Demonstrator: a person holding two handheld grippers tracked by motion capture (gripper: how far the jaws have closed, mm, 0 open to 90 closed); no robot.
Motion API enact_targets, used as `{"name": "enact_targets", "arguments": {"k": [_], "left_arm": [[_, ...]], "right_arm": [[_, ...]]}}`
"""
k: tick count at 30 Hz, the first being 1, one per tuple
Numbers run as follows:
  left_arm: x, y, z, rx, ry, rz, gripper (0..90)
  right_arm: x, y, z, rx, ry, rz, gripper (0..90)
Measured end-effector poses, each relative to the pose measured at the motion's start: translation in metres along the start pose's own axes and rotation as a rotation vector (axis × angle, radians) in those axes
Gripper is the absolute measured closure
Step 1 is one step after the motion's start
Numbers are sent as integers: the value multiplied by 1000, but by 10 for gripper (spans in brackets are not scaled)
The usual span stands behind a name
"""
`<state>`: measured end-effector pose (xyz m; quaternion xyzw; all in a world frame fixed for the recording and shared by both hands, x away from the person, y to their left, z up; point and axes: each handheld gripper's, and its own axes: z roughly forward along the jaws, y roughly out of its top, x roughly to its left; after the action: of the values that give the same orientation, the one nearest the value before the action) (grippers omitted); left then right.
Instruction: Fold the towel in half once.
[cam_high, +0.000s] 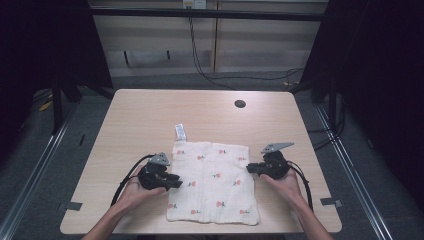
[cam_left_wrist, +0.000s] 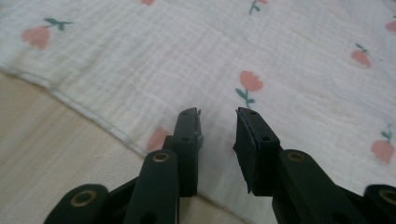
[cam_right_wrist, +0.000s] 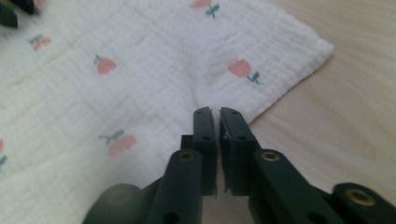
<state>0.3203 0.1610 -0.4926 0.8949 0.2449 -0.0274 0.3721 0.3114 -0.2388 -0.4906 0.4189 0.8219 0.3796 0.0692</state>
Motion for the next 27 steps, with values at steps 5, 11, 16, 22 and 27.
{"name": "enact_targets", "arguments": {"k": [5, 11, 16, 22, 27], "left_arm": [[2, 5, -7, -38, -12, 6, 712], [19, 4, -13, -71, 55, -55, 695], [33, 9, -17, -124, 109, -147, 669], [42, 20, -25, -183, 154, -150, 666], [53, 15, -33, -173, 167, -175, 660]], "right_arm": [[-7, 8, 0, -36, -2, 5, 810], [-21, 26, 0, -80, -52, 14, 756], [-33, 36, 1, -110, -80, 44, 727], [-59, 45, 14, -75, -122, 82, 685], [-60, 47, 26, -61, -111, 83, 668]]}}
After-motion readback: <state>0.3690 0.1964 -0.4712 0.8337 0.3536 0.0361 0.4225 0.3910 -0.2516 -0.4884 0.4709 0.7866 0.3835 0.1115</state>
